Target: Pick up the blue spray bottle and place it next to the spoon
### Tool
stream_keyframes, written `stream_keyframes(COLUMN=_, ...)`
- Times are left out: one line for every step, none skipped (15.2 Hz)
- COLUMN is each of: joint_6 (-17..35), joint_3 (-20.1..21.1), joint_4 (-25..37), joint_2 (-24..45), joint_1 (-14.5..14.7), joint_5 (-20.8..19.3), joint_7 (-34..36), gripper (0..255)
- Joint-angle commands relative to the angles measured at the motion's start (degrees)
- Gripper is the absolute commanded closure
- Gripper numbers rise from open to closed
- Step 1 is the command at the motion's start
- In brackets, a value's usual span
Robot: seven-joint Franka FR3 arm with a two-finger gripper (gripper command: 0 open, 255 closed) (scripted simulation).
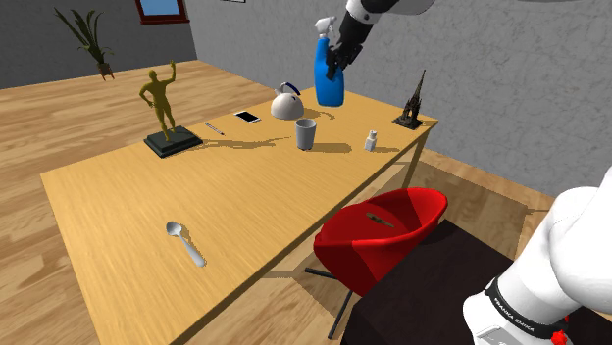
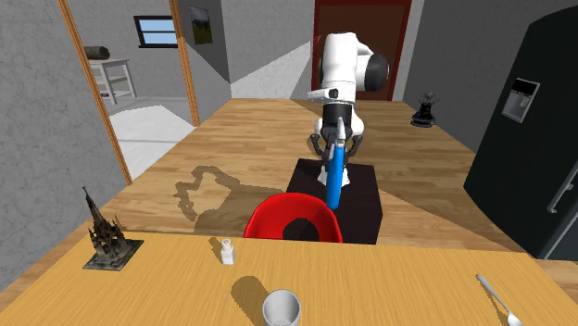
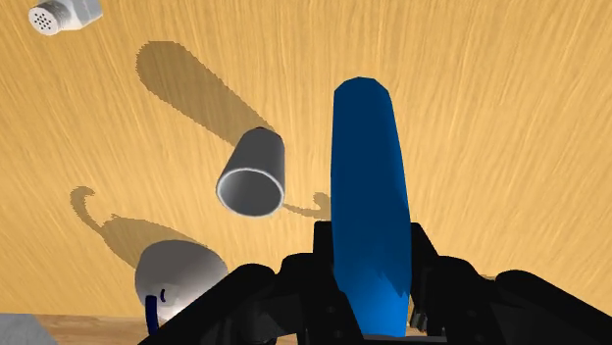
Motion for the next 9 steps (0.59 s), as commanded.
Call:
stream_keyframes(joint_6=-0.4, joint_3=1.3, joint_4=1.3, joint_2=0.8, joint_1=1.2, joint_5=-1.0, joint_7=3.1, gripper=255)
stream_keyframes(joint_6=-0.4, joint_3=1.9, joint_4=2.0, joint_2=1.4, joint_1=1.9, joint_5=-1.4, joint_7=4.5, gripper=255)
stream_keyframes(joint_6=-0.5, joint_3=2.6, joint_4=2.7, joint_2=2.0, joint_1=2.4, joint_5=-1.8, joint_7=5.9, gripper=255)
stream_keyframes(joint_6=-0.6, joint_3=3.1, joint_4=3.4, joint_2=2.6, joint_1=3.1, joint_5=-2.3, joint_7=7.3, gripper=255)
stream_keyframes(joint_6=-0.8, joint_3=3.7, joint_4=4.3, joint_2=3.3, joint_1=3.7, joint_5=-2.7, joint_7=8.6, gripper=255)
stream_keyframes(joint_6=-1.0, joint_3=4.3, joint_4=5.2, joint_2=4.0, joint_1=4.3, joint_5=-3.1, joint_7=10.0, gripper=255)
stream_keyframes(joint_6=-1.2, joint_3=4.8, joint_4=6.2, joint_2=4.8, joint_1=4.9, joint_5=-3.6, joint_7=11.3, gripper=255)
stream_keyframes(joint_6=-1.4, joint_3=5.3, joint_4=7.3, joint_2=5.7, joint_1=5.5, joint_5=-4.0, joint_7=12.6, gripper=255)
stream_keyframes(joint_6=-1.7, joint_3=5.8, joint_4=8.5, joint_2=6.6, joint_1=6.2, joint_5=-4.4, joint_7=13.9, gripper=255)
